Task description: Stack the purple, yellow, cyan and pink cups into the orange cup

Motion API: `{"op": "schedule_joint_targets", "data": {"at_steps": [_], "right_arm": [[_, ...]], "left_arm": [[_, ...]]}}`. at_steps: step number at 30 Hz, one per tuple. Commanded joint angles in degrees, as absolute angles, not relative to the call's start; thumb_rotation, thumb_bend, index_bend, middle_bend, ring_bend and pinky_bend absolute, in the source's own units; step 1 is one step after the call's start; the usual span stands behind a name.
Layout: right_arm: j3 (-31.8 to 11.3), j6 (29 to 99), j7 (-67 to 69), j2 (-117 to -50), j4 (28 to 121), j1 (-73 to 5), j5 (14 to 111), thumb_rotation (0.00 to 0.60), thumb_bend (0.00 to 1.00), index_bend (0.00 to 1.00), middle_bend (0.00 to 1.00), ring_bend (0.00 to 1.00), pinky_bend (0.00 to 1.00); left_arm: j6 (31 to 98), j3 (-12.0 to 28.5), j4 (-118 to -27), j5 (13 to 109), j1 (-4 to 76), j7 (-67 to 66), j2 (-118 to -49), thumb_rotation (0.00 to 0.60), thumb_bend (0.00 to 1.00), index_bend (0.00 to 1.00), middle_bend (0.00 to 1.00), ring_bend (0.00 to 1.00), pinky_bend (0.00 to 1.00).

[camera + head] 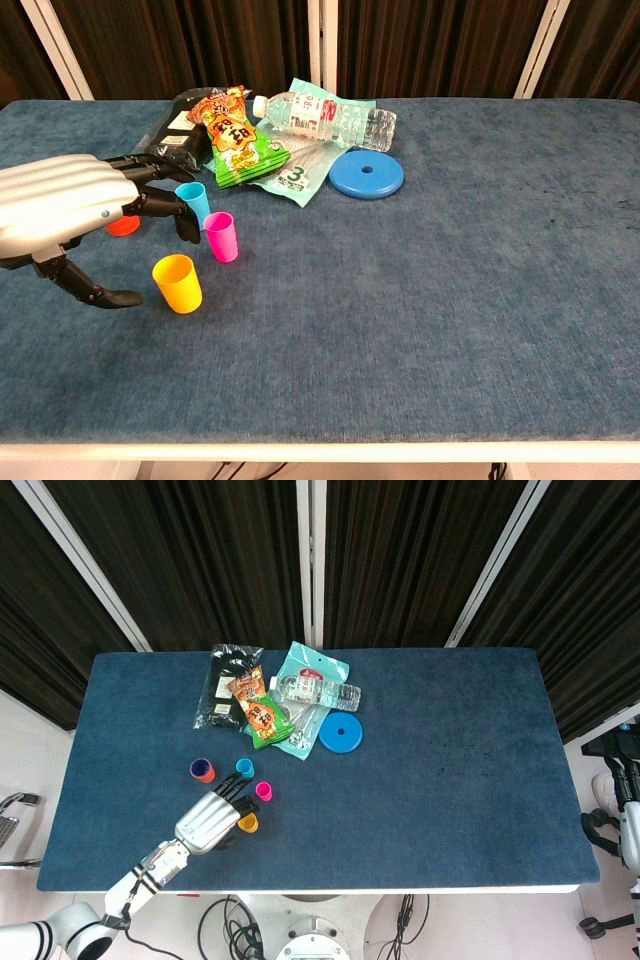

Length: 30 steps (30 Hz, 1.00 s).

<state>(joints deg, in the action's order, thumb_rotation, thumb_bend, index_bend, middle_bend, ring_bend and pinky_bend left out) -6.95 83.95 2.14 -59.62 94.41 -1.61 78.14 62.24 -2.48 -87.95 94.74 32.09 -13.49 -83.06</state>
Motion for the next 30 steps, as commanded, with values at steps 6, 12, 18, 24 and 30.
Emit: {"op": "schedule_joint_targets", "data": {"at_steps": [6,12,18,24,30], "right_arm": [[-7.0,83.7,2.3,-60.0,93.9,-1.6,77.7,0.600,0.29,0.00,0.00,0.00,0.00],[-6.9,83.8,2.3,-60.0,93.8,-1.6,77.8,0.600,0.29,0.00,0.00,0.00,0.00],[-6.9,83.7,2.6,-60.3,93.4,-1.6,77.5,0.600,0.29,0.00,0.00,0.00,0.00],[-6.8,83.7,2.7,-60.4,93.2,-1.5,77.5,0.600,0.29,0.00,0.00,0.00,0.00],[-6.8,83.6,2.9,-60.4,93.1,-1.5,77.5,0.600,0.29,0.00,0.00,0.00,0.00]], "left_arm": [[60.1,-2.4,-86.1,93.9,33.3,-13.1,-84.9,0.600,0.21,0.36,0.35,0.05,0.07],[60.3,-1.8,-84.9,93.3,33.5,-15.1,-85.7,0.600,0.22,0.38,0.38,0.09,0.08],[60.4,-1.5,-85.2,92.0,33.2,-17.3,-86.0,0.600,0.22,0.42,0.43,0.13,0.10],[60.6,-1.6,-85.3,91.8,33.2,-17.6,-86.1,0.600,0.22,0.45,0.45,0.15,0.10],[61.2,-1.5,-84.7,92.3,33.3,-16.9,-86.9,0.600,0.22,0.46,0.48,0.18,0.10]]}}
